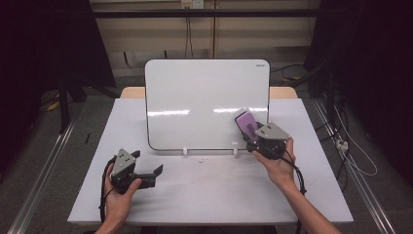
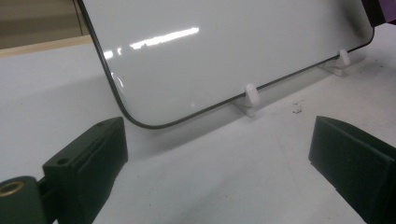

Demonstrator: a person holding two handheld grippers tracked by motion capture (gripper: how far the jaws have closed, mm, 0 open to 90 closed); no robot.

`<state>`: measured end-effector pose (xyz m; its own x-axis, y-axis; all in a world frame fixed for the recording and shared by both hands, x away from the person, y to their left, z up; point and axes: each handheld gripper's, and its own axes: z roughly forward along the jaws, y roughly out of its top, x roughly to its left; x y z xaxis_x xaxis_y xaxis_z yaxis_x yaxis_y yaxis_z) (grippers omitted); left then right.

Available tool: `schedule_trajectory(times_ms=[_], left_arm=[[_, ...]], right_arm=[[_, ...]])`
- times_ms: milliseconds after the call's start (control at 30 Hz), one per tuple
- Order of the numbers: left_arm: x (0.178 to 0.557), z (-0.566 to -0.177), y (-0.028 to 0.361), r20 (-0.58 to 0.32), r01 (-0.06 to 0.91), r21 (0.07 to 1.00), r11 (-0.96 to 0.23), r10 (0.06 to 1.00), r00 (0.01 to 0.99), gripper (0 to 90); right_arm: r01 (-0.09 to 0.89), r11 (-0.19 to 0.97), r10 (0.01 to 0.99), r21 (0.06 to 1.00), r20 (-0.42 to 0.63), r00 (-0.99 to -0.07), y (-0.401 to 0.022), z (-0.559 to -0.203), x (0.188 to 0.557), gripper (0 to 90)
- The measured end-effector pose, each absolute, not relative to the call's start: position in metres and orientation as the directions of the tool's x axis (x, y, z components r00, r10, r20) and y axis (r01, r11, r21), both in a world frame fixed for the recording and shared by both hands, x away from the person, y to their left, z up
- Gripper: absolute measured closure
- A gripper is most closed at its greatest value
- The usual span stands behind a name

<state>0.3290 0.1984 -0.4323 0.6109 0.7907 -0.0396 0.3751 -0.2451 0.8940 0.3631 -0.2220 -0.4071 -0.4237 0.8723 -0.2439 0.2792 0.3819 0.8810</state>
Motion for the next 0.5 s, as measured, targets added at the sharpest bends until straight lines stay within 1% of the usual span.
schedule_trajectory(times_ms=[167,267,500], left_arm=[[0.3279,-0.4307,0.1983,-0.042,0.369,0.899,-0.235,0.793,0.608,4.4],[0.3287,-0.4305,0.1979,-0.037,0.365,0.899,-0.242,0.789,0.613,4.4],[0.3279,-0.4305,0.1950,-0.038,0.365,0.900,-0.239,0.791,0.611,4.4]], right_arm=[[0.274,0.332,0.876,0.903,-0.187,-0.444,-0.2179,-0.4090,0.3609,41.8],[0.258,0.320,0.873,0.911,-0.178,-0.454,-0.2155,-0.4079,0.3587,41.8],[0.249,0.257,0.872,0.934,-0.112,-0.477,-0.2149,-0.4072,0.3556,41.8]])
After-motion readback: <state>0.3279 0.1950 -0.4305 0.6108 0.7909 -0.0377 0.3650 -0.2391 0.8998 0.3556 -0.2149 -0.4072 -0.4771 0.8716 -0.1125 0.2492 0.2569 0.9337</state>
